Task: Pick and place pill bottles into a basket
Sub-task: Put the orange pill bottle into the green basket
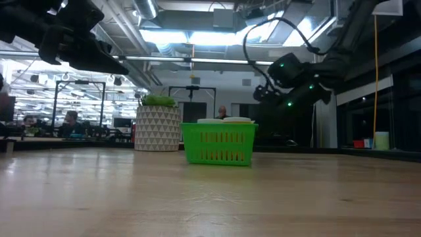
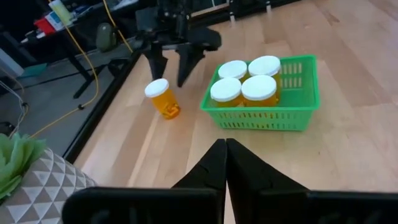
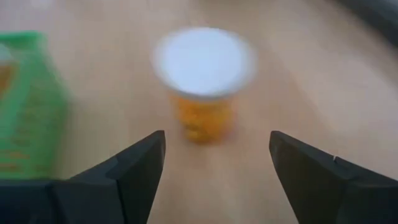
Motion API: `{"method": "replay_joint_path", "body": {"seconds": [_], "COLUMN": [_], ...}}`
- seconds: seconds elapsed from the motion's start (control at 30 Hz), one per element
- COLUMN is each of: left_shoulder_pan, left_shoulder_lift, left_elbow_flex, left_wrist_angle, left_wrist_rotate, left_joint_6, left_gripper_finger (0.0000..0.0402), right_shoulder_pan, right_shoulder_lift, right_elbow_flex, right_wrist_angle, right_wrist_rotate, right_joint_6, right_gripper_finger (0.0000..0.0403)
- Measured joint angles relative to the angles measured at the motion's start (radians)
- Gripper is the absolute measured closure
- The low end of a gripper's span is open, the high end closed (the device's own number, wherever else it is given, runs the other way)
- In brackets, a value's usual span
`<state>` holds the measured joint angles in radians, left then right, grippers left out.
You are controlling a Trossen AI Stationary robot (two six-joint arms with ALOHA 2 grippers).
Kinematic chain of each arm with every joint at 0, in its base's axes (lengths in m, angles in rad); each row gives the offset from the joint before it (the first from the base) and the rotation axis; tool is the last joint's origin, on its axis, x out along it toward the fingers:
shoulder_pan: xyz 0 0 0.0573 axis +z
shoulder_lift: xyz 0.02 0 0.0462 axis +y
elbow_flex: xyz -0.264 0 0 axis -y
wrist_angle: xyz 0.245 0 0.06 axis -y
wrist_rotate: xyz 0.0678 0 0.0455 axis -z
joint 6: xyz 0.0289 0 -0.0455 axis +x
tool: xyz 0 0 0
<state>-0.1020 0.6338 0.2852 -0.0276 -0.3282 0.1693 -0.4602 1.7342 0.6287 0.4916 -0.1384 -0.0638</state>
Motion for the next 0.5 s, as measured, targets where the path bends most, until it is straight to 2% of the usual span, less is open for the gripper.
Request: {"method": "replay_joint_path", "body": {"seconds": [0.1,0.23,0.5], "left_shoulder_pan": [0.000,0.000,0.000], "left_shoulder_lift": [0.000,0.000,0.000], "left_elbow_flex": [0.000,0.000,0.000], "left_wrist_angle": [-0.019,-0.031,-0.032], "left_wrist_rotate": [-0.003,-0.029,-0.012], "left_joint_6": [0.000,-0.002,-0.002], "left_gripper_finger": [0.0397,0.0399,0.0397], "right_shoulder_pan": [0.005,0.000,-0.003], "right_shoulder_lift": [0.048,0.084,0.089], "right_elbow_flex": [0.039,0.081,0.120], "right_wrist_angle": [0.000,-0.001,-0.002], "right_wrist_rotate": [-0.085,-0.080,-0.084], "right_joint_6": [0.001,0.001,0.005], "right_gripper_finger": [0.0111,0.0111,0.0111]}}
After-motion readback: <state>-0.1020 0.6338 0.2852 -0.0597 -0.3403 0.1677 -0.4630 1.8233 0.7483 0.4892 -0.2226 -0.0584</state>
